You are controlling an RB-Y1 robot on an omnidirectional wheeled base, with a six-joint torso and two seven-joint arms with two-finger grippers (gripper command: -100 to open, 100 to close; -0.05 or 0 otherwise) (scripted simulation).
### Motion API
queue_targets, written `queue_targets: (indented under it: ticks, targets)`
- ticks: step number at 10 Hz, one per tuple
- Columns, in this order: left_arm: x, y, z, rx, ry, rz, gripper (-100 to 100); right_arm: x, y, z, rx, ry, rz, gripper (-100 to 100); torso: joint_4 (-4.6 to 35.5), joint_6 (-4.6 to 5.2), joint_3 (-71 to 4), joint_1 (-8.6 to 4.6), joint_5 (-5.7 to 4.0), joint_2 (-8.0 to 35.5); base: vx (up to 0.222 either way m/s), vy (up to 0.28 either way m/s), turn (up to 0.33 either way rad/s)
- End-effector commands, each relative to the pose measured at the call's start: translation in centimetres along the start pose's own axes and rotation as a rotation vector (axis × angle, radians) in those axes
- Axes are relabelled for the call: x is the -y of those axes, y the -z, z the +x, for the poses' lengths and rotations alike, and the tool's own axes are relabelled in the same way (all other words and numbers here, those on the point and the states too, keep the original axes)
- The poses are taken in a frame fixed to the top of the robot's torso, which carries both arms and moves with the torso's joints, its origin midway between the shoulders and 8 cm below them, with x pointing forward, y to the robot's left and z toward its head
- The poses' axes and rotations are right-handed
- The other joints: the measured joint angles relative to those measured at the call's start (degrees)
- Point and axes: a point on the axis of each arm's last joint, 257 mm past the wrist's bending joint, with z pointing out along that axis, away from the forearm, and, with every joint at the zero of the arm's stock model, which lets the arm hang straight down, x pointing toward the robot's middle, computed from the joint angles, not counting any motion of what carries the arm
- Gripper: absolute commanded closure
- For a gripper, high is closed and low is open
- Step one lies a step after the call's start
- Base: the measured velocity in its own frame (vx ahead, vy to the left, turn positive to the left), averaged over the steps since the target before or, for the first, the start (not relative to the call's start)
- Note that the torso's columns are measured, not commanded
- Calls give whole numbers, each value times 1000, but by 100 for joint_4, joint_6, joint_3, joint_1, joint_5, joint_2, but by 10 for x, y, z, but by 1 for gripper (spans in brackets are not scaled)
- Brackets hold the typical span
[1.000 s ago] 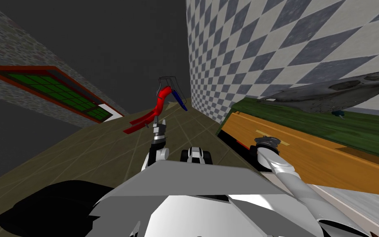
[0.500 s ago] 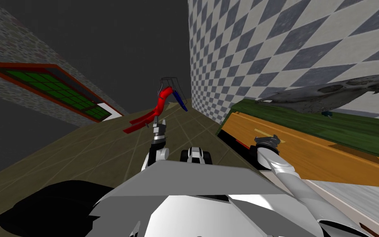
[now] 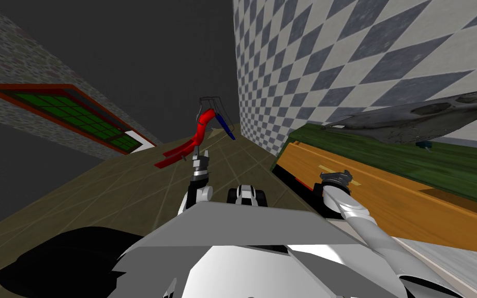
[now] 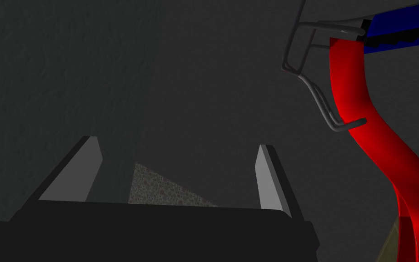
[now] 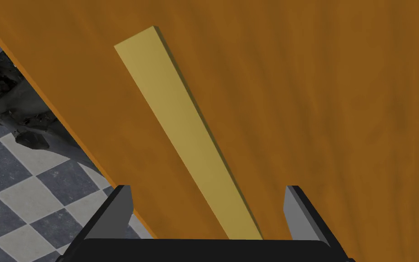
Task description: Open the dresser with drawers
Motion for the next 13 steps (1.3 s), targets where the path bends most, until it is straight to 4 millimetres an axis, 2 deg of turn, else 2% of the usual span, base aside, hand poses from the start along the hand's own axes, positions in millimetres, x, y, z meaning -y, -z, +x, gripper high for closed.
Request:
queue_targets:
  ticks: [1, 7, 8, 13]
  targets:
    - [0, 0, 0, 0, 0, 0, 0, 0, 0, 0, 0, -1, 0, 100, -1, 1, 0, 3, -3, 4, 7, -11, 0]
    - [0, 0, 0, 0, 1, 0, 0, -3, 2, -3, 10, 2, -15, 100, 19, 14, 10, 14, 24, 26, -74, 125, -18]
    - [0, 0, 0, 0, 0, 0, 0, 5, -6, 2, 10, 5, -27, -100, 19, 9, 0, -10, 25, 9, 1, 66, -34]
    - [0, 0, 0, 0, 0, 0, 0, 36, -27, 4, 22, 5, -35, -100, 1, 0, -2, -15, -4, 0, 17, 74, -31]
